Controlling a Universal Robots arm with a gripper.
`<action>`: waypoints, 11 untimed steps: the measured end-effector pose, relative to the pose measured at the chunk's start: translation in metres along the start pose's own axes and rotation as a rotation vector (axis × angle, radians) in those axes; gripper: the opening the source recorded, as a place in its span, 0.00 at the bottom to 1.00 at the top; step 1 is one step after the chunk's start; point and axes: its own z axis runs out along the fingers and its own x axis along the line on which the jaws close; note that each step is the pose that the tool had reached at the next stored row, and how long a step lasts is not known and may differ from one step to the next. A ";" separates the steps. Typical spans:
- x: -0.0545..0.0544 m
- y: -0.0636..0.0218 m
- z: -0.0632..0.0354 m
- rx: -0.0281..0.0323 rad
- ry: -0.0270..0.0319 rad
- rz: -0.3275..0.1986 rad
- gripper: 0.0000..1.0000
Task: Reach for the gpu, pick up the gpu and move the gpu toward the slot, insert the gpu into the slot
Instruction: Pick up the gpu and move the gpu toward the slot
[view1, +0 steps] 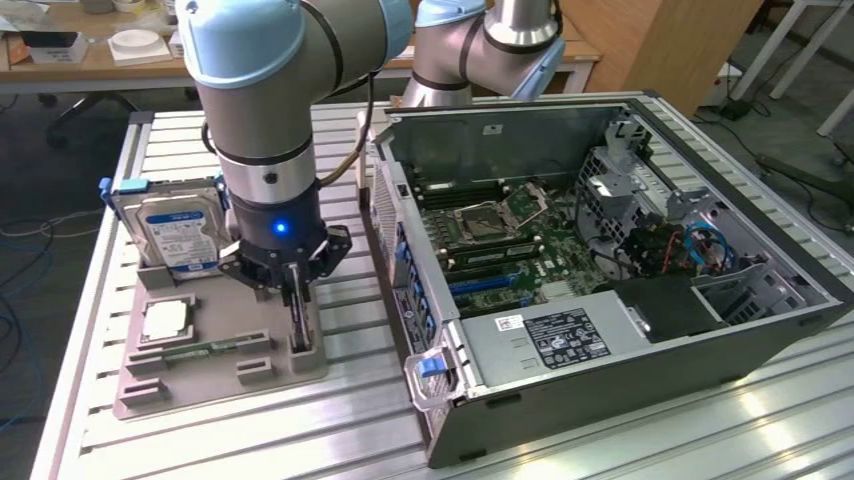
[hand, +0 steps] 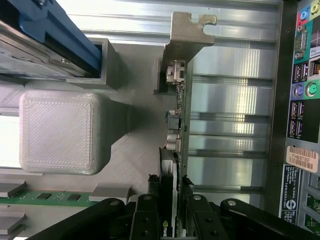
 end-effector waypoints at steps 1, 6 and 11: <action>0.000 0.0000 0.0000 0.0000 0.0000 0.000 0.26; 0.000 0.0000 0.0000 -0.0001 0.0000 0.000 0.26; 0.000 0.0000 0.0000 -0.0001 0.0000 0.000 0.26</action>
